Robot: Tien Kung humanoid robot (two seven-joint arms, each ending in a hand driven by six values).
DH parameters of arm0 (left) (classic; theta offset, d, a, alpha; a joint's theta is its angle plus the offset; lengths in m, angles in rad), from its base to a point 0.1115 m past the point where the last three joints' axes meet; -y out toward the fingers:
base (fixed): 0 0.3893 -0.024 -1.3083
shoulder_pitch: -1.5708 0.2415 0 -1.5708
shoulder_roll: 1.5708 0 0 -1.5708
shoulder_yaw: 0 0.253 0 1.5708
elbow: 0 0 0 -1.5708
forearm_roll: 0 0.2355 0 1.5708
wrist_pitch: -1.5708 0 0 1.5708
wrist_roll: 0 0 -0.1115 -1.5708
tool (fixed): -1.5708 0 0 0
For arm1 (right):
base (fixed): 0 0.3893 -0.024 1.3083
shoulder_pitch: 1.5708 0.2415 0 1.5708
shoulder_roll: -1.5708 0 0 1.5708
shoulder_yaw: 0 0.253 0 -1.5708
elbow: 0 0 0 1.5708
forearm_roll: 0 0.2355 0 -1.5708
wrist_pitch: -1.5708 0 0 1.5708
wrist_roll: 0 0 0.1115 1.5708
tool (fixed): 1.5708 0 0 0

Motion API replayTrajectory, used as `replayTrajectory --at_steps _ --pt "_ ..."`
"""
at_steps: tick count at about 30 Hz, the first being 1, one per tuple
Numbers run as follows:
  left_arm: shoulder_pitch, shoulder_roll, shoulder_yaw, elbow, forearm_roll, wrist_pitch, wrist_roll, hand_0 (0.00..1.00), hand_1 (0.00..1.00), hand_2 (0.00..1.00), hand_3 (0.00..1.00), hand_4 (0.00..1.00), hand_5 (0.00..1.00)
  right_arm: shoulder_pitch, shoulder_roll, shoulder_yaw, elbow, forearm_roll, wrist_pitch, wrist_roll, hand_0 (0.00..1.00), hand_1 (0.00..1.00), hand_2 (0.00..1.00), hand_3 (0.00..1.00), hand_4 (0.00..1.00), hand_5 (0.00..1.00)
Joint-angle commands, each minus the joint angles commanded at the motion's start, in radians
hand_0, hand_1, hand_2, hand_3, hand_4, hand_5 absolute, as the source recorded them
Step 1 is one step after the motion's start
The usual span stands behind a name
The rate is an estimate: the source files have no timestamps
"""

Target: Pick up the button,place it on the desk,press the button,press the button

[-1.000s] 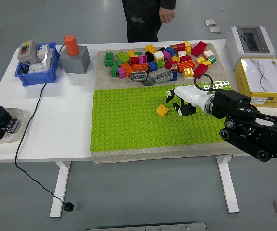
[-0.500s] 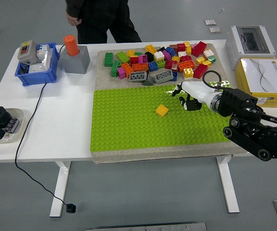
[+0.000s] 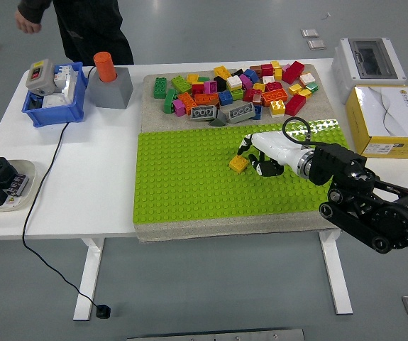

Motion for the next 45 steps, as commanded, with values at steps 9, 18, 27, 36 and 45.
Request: replayTrajectory --at_steps 9,18,27,36,45 --pt "0.003 -0.002 -0.003 0.000 -0.003 0.002 -0.003 0.680 0.650 0.706 0.766 0.767 0.594 -0.035 -0.002 0.054 0.004 -0.008 -0.016 0.002 0.337 0.452 0.728 0.693 0.265 0.002" --pt "0.004 0.000 0.004 0.000 -0.020 0.006 -0.005 0.680 0.650 0.704 0.766 0.769 0.591 -0.059 0.000 0.092 -0.005 0.000 -0.032 0.011 0.335 0.456 0.722 0.691 0.288 0.002" --pt "0.001 0.003 0.021 0.000 -0.037 0.007 -0.003 0.679 0.649 0.703 0.766 0.771 0.582 -0.047 0.011 0.148 -0.067 0.005 -0.062 0.014 0.323 0.440 0.724 0.682 0.440 0.106" --pt "-0.007 0.004 0.019 0.000 -0.034 0.009 -0.008 0.678 0.649 0.703 0.765 0.772 0.580 -0.029 0.016 0.106 -0.071 -0.018 -0.083 0.005 0.321 0.440 0.725 0.682 0.456 0.121" --pt "-0.015 0.007 -0.003 0.000 -0.013 0.015 -0.032 0.677 0.648 0.699 0.765 0.773 0.575 -0.037 -0.005 0.099 -0.045 0.004 -0.100 0.015 0.320 0.437 0.715 0.683 0.442 0.113"
